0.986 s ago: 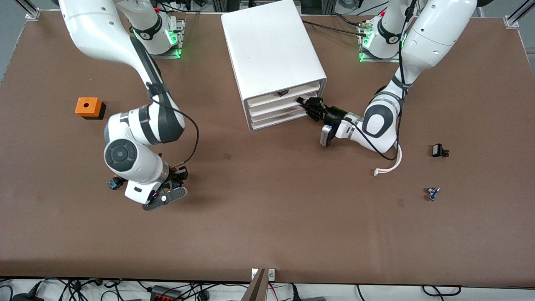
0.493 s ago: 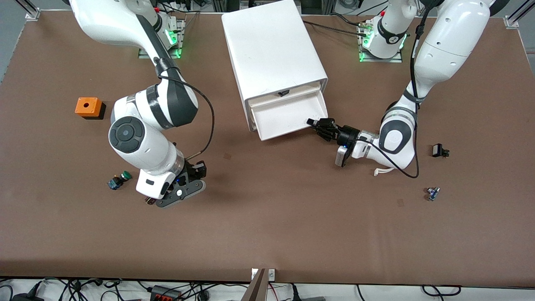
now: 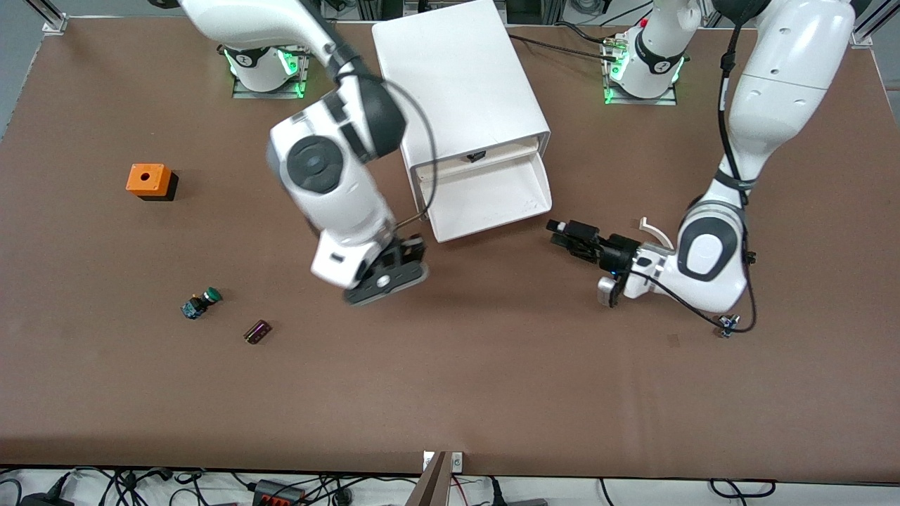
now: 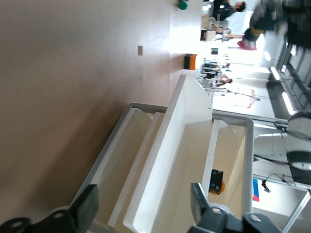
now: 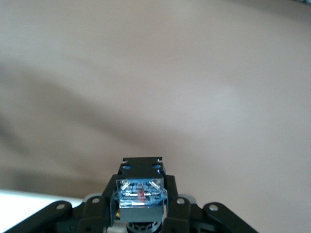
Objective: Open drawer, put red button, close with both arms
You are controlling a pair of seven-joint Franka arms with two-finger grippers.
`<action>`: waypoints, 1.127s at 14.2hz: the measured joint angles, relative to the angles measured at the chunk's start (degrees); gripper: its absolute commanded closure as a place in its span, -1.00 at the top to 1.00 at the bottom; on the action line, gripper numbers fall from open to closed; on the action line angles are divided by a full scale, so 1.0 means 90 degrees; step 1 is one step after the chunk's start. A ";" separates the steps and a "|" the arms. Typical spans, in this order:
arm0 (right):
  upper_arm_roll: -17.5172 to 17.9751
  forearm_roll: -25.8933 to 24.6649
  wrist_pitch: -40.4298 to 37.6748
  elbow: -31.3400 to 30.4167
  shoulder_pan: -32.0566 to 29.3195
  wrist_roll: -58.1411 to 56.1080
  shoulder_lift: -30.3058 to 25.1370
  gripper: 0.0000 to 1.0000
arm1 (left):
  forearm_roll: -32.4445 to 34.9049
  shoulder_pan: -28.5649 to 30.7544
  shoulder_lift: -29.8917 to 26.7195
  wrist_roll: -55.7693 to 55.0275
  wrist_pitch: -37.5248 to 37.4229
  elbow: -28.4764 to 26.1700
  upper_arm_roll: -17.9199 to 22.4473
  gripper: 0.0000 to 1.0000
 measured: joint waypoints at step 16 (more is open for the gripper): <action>-0.0001 0.0001 -0.0051 0.0137 0.1330 0.0985 0.0705 -1.00 | 0.6883 0.0073 -0.0989 -0.3392 -0.0331 0.1458 -0.0007 1.00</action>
